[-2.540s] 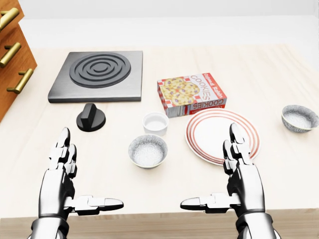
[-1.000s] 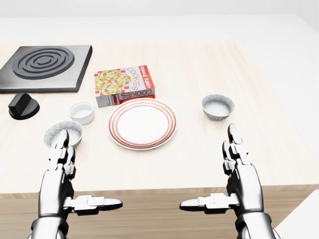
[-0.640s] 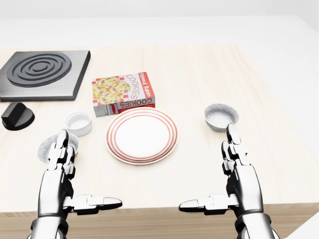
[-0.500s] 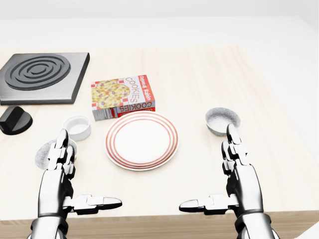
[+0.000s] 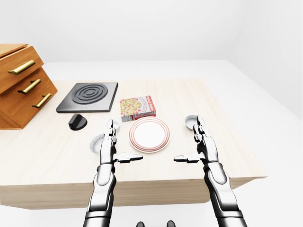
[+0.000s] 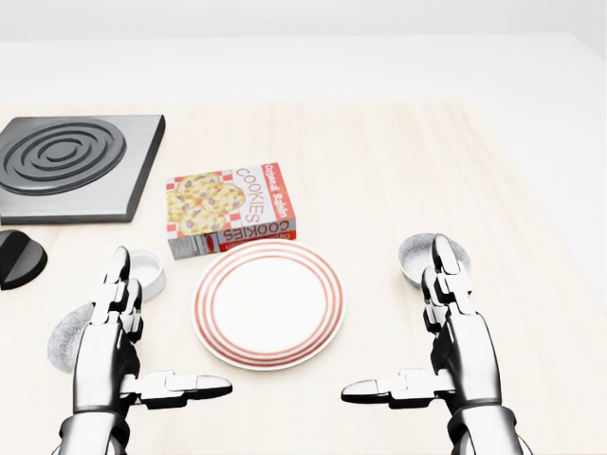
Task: Pick the akita bowl next to the plate and place it on the plate.
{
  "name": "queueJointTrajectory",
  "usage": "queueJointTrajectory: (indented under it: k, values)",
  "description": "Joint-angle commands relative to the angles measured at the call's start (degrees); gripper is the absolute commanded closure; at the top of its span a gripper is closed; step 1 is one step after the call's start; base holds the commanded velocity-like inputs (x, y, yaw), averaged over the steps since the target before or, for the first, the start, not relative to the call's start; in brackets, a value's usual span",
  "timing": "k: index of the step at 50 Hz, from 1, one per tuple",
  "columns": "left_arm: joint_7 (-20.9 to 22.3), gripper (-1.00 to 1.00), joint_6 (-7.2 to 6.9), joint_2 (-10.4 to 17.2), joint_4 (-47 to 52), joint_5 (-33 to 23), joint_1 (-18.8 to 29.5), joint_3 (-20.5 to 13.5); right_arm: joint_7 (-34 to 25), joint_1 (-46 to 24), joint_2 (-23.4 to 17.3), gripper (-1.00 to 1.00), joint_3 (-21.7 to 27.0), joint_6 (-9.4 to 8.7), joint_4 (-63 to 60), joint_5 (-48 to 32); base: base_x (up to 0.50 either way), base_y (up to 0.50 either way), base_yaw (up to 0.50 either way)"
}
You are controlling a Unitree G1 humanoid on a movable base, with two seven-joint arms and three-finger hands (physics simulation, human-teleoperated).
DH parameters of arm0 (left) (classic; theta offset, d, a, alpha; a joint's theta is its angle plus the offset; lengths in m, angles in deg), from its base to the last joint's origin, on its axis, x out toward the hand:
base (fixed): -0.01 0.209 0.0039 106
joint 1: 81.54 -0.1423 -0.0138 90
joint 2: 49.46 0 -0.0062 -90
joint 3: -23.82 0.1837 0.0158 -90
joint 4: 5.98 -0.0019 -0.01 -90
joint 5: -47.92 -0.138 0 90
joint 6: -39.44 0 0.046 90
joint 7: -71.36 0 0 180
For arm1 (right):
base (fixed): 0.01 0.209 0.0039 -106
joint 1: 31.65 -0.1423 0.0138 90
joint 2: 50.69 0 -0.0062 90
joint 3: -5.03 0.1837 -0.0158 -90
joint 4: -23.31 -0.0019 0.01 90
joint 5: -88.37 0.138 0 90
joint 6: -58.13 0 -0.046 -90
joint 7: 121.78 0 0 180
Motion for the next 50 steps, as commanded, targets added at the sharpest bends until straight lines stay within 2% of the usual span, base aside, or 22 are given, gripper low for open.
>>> queueJointTrajectory:
  k: [1,32,38,41,50]
  values:
    - [-0.1,-1.00,0.00,0.0,-0.2,0.0,0.1,0.0,0.0,-0.1,0.0,-1.00,0.1,0.15,0.3,0.1,0.20,0.00,0.00]
    - [-0.2,-1.00,0.00,0.1,-1.0,0.0,0.4,0.0,-0.1,-0.1,0.0,-1.00,0.0,0.27,0.4,0.1,0.20,0.00,0.00]
    - [-0.2,-1.00,0.00,0.0,0.2,0.0,0.1,0.0,-0.2,-0.1,0.0,-1.00,0.0,0.87,0.9,0.1,0.20,0.00,0.00]
    - [-0.2,-1.00,0.00,0.0,0.2,0.0,0.2,-0.1,0.0,-0.1,0.0,-1.00,0.0,0.19,0.3,0.0,0.19,0.00,0.00]
    - [-0.3,-1.00,0.00,0.1,-0.2,0.2,0.6,-0.3,0.2,-0.2,0.0,-1.00,-0.1,0.79,0.8,-0.2,0.06,0.00,0.00]
